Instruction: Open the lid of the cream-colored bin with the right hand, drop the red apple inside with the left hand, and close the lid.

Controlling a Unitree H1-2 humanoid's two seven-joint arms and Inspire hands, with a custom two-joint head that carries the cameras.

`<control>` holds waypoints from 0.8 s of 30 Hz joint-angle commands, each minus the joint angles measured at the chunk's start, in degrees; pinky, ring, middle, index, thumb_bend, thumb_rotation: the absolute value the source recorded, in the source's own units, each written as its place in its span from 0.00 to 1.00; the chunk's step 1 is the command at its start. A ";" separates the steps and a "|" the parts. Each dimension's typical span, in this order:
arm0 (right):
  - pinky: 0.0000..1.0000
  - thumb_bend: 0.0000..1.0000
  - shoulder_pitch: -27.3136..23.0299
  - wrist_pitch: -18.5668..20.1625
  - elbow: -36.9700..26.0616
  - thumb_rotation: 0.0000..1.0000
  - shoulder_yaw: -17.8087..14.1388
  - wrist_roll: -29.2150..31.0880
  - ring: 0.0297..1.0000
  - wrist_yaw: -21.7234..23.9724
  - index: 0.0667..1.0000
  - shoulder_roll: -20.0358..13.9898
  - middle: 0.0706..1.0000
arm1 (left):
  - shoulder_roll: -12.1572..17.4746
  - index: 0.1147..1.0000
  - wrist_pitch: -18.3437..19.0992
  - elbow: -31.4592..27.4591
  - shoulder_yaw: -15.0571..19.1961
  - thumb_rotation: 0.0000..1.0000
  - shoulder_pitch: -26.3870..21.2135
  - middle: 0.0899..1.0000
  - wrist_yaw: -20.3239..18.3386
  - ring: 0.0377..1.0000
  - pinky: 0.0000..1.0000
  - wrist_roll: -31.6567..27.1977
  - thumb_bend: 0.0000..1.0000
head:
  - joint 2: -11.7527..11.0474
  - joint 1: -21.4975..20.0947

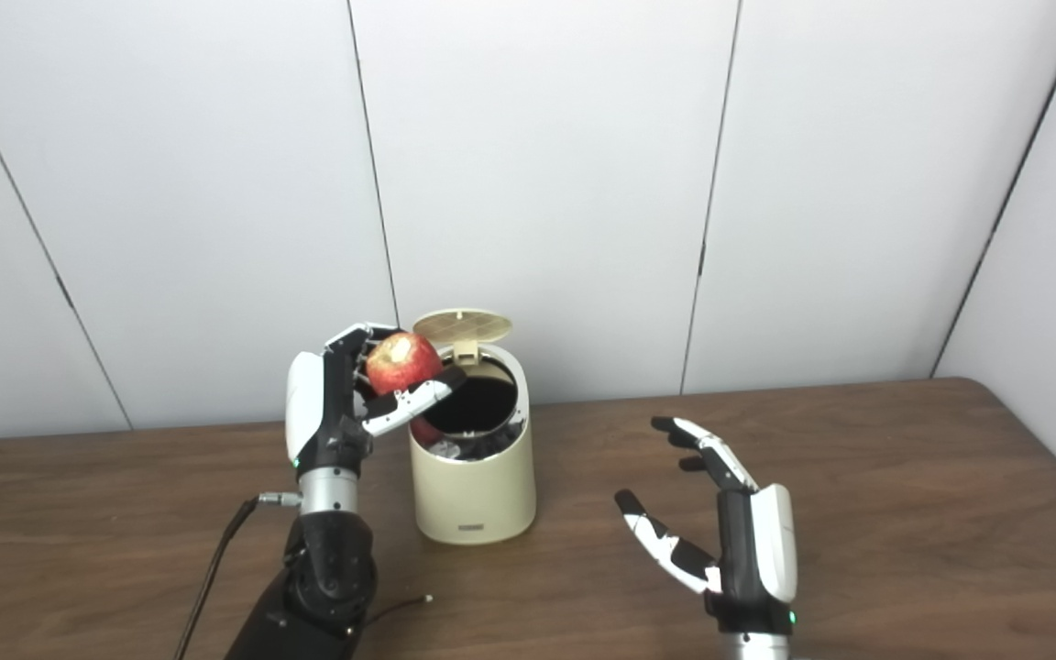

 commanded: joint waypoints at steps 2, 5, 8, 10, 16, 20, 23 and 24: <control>0.60 0.28 0.30 -0.76 3.02 0.23 1.62 0.43 0.71 -0.92 0.70 4.18 0.73 | -0.56 0.47 0.81 -0.89 -0.90 0.00 -0.26 0.41 -1.40 0.33 0.23 0.42 0.50 | 0.07 0.13; 0.59 0.29 0.09 -1.16 3.74 0.22 1.61 0.30 0.70 -1.23 0.70 4.06 0.73 | -0.32 0.47 1.65 -1.89 -0.73 0.00 0.31 0.41 -1.59 0.31 0.19 0.44 0.50 | 0.04 0.25; 0.60 0.29 0.08 -0.95 3.73 0.23 1.67 0.13 0.71 -1.24 0.71 4.17 0.73 | -0.23 0.47 2.31 -2.64 -0.72 0.00 0.64 0.41 -1.71 0.31 0.19 0.52 0.49 | 0.16 0.30; 0.61 0.29 0.06 -0.85 3.56 0.23 1.70 0.27 0.71 -1.10 0.71 4.28 0.74 | -0.40 0.48 2.98 -3.52 -0.69 0.00 0.91 0.41 -1.99 0.31 0.21 0.46 0.50 | 0.31 0.43; 0.61 0.29 -0.36 -0.51 3.67 0.26 1.73 -0.18 0.72 -1.08 0.71 4.23 0.74 | -0.88 0.47 4.17 -5.02 -0.62 0.00 1.65 0.42 -1.78 0.33 0.23 0.50 0.50 | 0.25 0.50; 0.59 0.30 -0.53 -0.83 3.88 0.26 1.69 0.15 0.70 -1.18 0.71 4.49 0.73 | -1.10 0.47 4.53 -4.79 -0.74 0.00 1.87 0.42 -1.24 0.33 0.23 0.89 0.50 | 0.21 0.38; 0.60 0.30 -0.60 -0.65 3.94 0.25 1.77 -0.06 0.71 -1.22 0.71 4.61 0.74 | -1.06 0.48 4.58 -4.02 -1.16 0.00 1.72 0.42 -0.23 0.33 0.24 1.99 0.50 | 0.23 0.27; 0.60 0.30 -0.63 -0.59 3.94 0.26 1.80 -0.19 0.71 -1.28 0.71 4.66 0.74 | -1.03 0.48 4.64 -3.79 -1.30 0.00 1.66 0.42 0.08 0.33 0.23 2.36 0.50 | 0.23 0.22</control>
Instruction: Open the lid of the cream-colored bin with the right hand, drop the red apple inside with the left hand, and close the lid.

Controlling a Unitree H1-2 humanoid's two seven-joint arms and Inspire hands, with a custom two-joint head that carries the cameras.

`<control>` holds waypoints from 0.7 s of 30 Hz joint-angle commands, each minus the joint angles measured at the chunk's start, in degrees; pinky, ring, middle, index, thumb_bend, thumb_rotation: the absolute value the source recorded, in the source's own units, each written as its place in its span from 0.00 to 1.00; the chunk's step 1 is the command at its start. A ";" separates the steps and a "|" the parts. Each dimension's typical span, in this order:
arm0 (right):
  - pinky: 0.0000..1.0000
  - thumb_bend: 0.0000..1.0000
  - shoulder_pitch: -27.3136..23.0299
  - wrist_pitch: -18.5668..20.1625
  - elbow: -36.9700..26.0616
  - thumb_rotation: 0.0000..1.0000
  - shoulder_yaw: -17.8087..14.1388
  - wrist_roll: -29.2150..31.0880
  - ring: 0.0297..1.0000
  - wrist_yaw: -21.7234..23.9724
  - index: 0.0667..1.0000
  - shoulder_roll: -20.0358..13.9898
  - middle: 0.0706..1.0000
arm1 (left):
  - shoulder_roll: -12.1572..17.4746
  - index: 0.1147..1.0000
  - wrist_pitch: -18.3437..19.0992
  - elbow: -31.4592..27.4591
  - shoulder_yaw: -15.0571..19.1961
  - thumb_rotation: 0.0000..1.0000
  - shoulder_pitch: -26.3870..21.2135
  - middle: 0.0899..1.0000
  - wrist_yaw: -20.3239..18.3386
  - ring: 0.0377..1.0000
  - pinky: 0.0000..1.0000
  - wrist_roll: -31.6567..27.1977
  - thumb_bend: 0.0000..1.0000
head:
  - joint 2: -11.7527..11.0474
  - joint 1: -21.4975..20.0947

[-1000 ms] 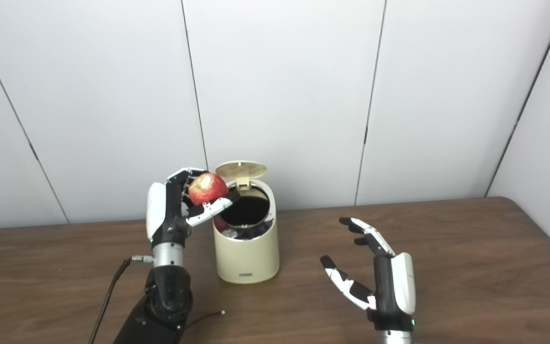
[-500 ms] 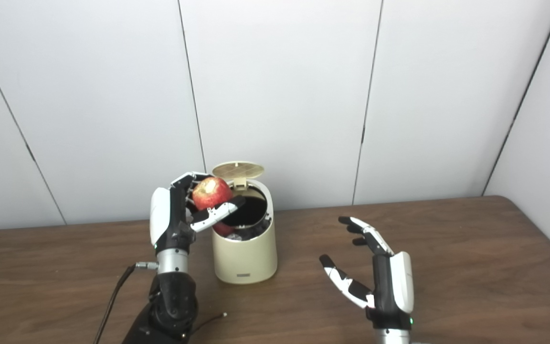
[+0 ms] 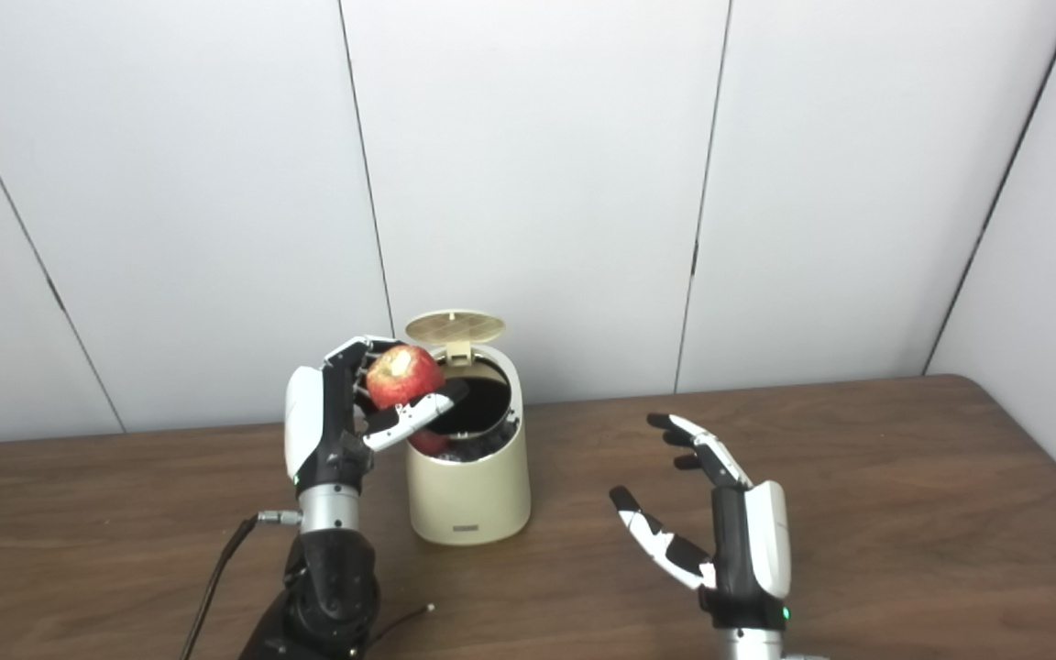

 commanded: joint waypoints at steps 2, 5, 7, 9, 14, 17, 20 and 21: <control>0.59 0.29 0.40 -0.39 2.54 0.27 1.59 -0.31 0.71 -1.06 0.71 3.65 0.74 | -0.82 0.48 1.39 0.54 -1.09 0.00 -0.72 0.42 0.34 0.32 0.22 2.26 0.50 | 0.06 -0.25; 0.59 0.29 0.23 -0.54 2.74 0.28 1.71 -0.35 0.70 -1.50 0.71 3.65 0.73 | -1.06 0.48 2.01 0.85 -1.30 0.00 -0.78 0.41 0.52 0.31 0.20 2.92 0.49 | 0.10 -0.36; 0.58 0.30 0.12 -0.57 2.92 0.28 1.72 -0.28 0.70 -1.72 0.71 3.75 0.73 | -1.22 0.49 2.90 0.84 -1.35 0.00 -0.78 0.41 0.03 0.31 0.19 2.86 0.49 | 0.07 -0.56; 0.58 0.30 0.07 -0.43 3.03 0.29 1.81 -0.60 0.69 -2.06 0.71 3.82 0.73 | -1.34 0.49 4.72 0.50 -1.40 0.00 -0.77 0.42 -1.05 0.32 0.22 2.62 0.49 | 0.03 -0.74; 0.58 0.30 0.19 0.28 2.52 0.29 2.28 -1.07 0.70 -2.31 0.71 4.13 0.73 | -0.92 0.46 7.62 0.18 -2.51 0.11 -0.86 0.43 -2.76 0.30 0.23 3.40 0.75 | 0.10 -1.29; 0.56 0.30 0.33 0.95 1.81 0.30 2.68 -1.12 0.68 -2.00 0.71 4.40 0.73 | -0.81 0.49 8.72 0.05 -2.78 0.22 -0.86 0.46 -3.64 0.31 0.25 3.29 0.98 | 0.16 -1.62; 0.57 0.29 0.40 1.39 1.33 0.32 3.02 -1.15 0.69 -1.86 0.72 4.43 0.74 | -0.94 0.52 9.84 0.13 -2.96 0.25 -0.92 0.48 -4.28 0.36 0.28 3.35 1.00 | 0.12 -1.80; 0.57 0.29 0.43 1.55 1.16 0.32 3.10 -1.13 0.70 -1.84 0.71 4.44 0.74 | -0.95 0.53 9.89 0.30 -3.06 0.26 -0.97 0.49 -4.25 0.38 0.30 3.46 1.00 | 0.12 -1.80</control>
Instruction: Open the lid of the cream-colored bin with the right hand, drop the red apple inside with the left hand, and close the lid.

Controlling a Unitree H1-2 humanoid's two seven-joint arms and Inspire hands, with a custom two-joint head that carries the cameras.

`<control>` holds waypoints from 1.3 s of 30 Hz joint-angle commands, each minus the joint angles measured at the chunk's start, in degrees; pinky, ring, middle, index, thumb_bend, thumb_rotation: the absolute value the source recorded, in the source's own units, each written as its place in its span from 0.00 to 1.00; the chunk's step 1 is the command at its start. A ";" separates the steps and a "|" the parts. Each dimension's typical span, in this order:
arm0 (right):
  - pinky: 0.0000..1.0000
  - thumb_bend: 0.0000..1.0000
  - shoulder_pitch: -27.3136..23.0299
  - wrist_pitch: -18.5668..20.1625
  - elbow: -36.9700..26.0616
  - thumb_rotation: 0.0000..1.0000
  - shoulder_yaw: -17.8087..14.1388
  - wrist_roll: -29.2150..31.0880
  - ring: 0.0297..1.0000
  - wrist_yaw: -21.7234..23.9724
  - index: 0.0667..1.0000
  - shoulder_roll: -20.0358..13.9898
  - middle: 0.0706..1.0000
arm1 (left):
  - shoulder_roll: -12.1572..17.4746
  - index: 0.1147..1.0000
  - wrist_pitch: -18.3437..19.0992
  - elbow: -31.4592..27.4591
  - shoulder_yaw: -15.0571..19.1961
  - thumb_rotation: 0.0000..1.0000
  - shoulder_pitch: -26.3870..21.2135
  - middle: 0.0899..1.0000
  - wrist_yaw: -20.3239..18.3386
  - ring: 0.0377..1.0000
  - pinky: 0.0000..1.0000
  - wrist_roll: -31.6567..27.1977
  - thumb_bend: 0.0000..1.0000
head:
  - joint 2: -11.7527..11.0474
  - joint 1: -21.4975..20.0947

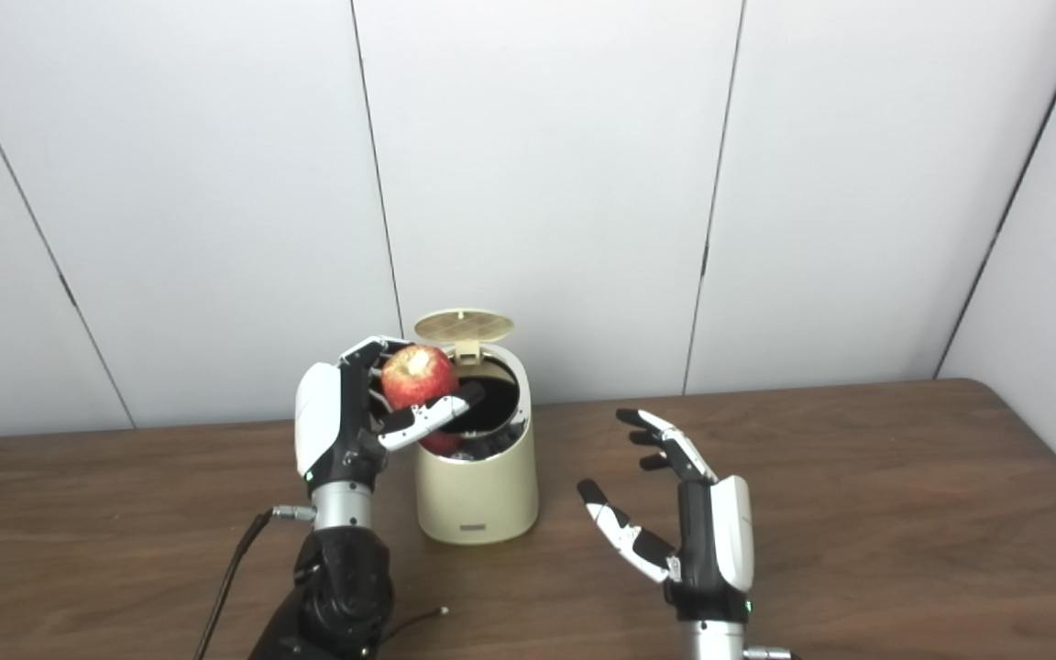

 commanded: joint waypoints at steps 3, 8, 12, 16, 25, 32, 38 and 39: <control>0.58 0.30 1.63 -0.21 0.29 0.31 1.04 -0.49 0.70 -0.91 0.71 2.98 0.73 | -0.27 0.54 2.82 2.02 -1.32 0.26 -0.73 0.51 -3.02 0.41 0.33 0.83 1.00 | 0.02 -0.21; 0.59 0.30 1.65 0.02 -0.01 0.28 1.30 -0.69 0.71 -1.11 0.70 3.14 0.73 | -0.21 0.57 2.29 2.33 -1.77 0.27 -0.80 0.54 -3.31 0.43 0.35 0.94 1.00 | 0.03 -0.33; 0.61 0.30 1.49 -0.43 0.47 0.27 1.37 -0.71 0.72 -1.43 0.70 3.10 0.74 | -0.02 0.59 2.31 2.19 -2.21 0.26 -0.76 0.56 -4.43 0.49 0.41 0.65 1.00 | 0.04 -0.59; 0.61 0.30 1.48 -0.05 0.17 0.28 1.49 -0.95 0.72 -1.46 0.70 3.19 0.74 | 0.33 0.61 2.62 2.07 -2.63 0.30 -0.83 0.57 -5.59 0.54 0.46 0.59 1.00 | 0.03 -0.56; 0.61 0.30 1.39 0.02 -0.01 0.25 1.74 -1.37 0.72 -1.66 0.70 3.50 0.74 | 1.46 0.69 4.48 1.60 -3.97 0.42 -1.16 0.64 -9.82 0.63 0.54 0.63 1.00 | 0.08 -0.98; 0.60 0.31 1.42 0.34 -0.33 0.26 1.92 -1.95 0.72 -1.86 0.70 3.90 0.74 | 1.82 0.74 7.66 -0.15 -4.78 0.50 -0.99 0.71 -13.34 0.67 0.57 0.68 1.00 | 0.17 -1.35; 0.60 0.32 1.48 0.73 -0.62 0.26 1.98 -2.37 0.71 -1.78 0.70 4.08 0.73 | 1.93 0.76 8.66 -0.50 -5.40 0.53 -0.95 0.73 -14.27 0.69 0.58 0.57 1.00 | 0.37 -1.61; 0.60 0.31 1.51 0.93 -0.82 0.27 1.98 -2.40 0.71 -1.66 0.70 4.17 0.73 | 1.93 0.76 8.65 -0.48 -5.42 0.53 -0.93 0.73 -14.33 0.69 0.58 0.48 1.00 | 0.37 -1.61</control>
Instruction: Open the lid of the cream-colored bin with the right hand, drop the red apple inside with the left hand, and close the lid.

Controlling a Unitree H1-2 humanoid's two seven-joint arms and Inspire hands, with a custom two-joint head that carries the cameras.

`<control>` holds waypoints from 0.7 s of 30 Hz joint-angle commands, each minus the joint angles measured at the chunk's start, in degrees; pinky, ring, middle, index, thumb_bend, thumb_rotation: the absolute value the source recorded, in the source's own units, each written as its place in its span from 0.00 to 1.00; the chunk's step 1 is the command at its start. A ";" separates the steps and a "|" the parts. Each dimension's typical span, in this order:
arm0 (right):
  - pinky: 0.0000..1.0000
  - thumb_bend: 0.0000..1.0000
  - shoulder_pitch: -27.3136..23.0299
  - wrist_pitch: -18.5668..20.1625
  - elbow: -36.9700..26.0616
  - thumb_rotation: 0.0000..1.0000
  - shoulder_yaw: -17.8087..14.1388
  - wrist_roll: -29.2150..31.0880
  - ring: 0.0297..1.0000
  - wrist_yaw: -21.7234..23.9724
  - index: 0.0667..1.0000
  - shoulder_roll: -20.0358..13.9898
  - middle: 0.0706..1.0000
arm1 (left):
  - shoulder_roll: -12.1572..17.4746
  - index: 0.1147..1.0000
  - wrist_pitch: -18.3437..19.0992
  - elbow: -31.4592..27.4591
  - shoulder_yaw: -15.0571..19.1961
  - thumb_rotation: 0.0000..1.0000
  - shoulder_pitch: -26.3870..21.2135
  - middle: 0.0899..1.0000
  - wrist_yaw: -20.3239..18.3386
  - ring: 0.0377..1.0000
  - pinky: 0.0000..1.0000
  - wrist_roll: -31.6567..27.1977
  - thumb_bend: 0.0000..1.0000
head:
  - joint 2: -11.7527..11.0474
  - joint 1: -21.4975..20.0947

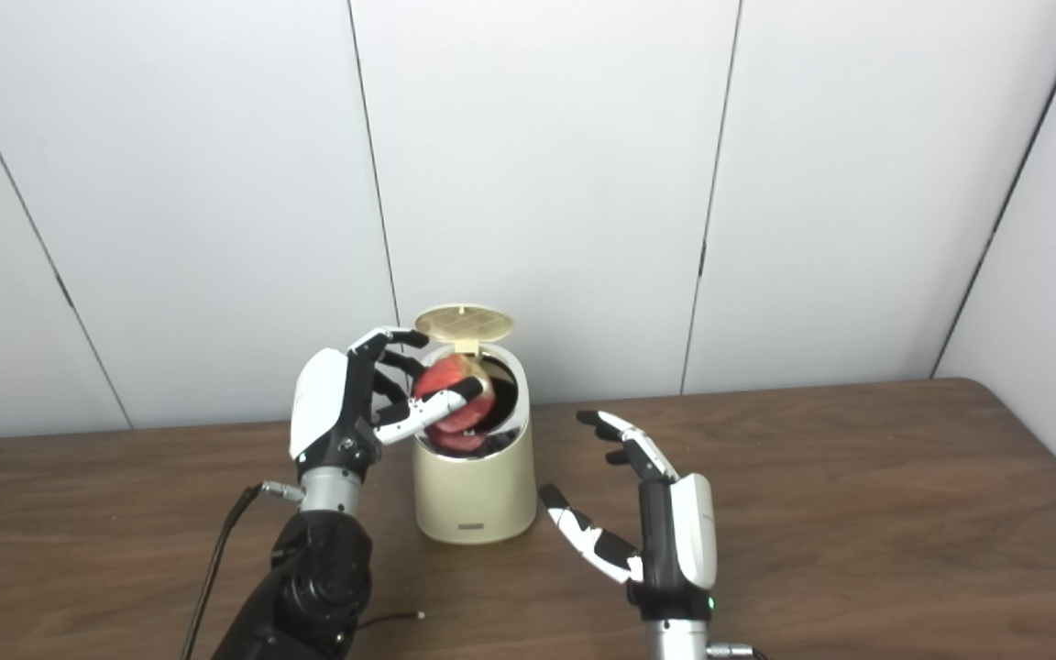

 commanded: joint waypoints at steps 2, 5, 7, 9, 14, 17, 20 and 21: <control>0.60 0.32 1.35 0.06 -0.40 0.25 0.59 -0.24 0.71 -0.83 0.70 2.65 0.74 | -0.90 0.76 4.08 2.24 -1.59 0.52 0.73 0.73 -5.75 0.69 0.58 -0.44 1.00 | 0.11 -0.26; 0.61 0.32 1.27 -0.28 -0.18 0.24 0.64 -0.18 0.72 -0.94 0.70 2.68 0.74 | -0.88 0.76 4.39 2.33 -1.77 0.52 0.71 0.73 -5.91 0.70 0.59 -0.23 1.00 | 0.22 -0.34; 0.61 0.33 1.24 -0.37 -0.11 0.25 0.56 -0.11 0.72 -0.91 0.71 2.78 0.74 | -0.90 0.76 4.54 2.47 -1.91 0.52 0.68 0.74 -6.00 0.71 0.60 -0.17 1.00 | 0.34 -0.39; 0.61 0.33 1.31 0.00 -0.49 0.27 0.49 -0.03 0.72 -0.69 0.70 2.96 0.74 | -0.90 0.76 4.57 2.61 -2.06 0.52 0.64 0.74 -5.91 0.70 0.60 -0.05 1.00 | 0.34 -0.39; 0.60 0.32 1.36 0.44 -0.88 0.28 0.38 -0.02 0.71 -0.50 0.70 3.10 0.74 | -0.72 0.76 4.60 2.98 -2.28 0.54 0.55 0.73 -5.69 0.67 0.55 0.15 1.00 | 0.34 -0.55; 0.60 0.32 1.22 -0.06 -0.30 0.28 0.40 -0.07 0.71 -0.74 0.70 2.79 0.74 | -0.65 0.76 4.34 2.56 -1.92 0.53 0.77 0.72 -6.00 0.67 0.55 -0.63 1.00 | 0.30 -0.42; 0.61 0.33 1.13 -0.41 0.30 0.30 0.33 0.20 0.72 -0.87 0.71 2.71 0.74 | -0.49 0.76 3.45 1.68 -1.14 0.50 1.35 0.71 -6.27 0.67 0.56 -2.16 1.00 | 0.30 -0.42; 0.61 0.33 1.15 -0.48 0.33 0.30 0.32 0.39 0.72 -0.78 0.71 2.71 0.74 | -0.50 0.75 3.20 1.17 -0.78 0.50 1.62 0.71 -6.17 0.66 0.55 -2.69 1.00 | 0.30 -0.42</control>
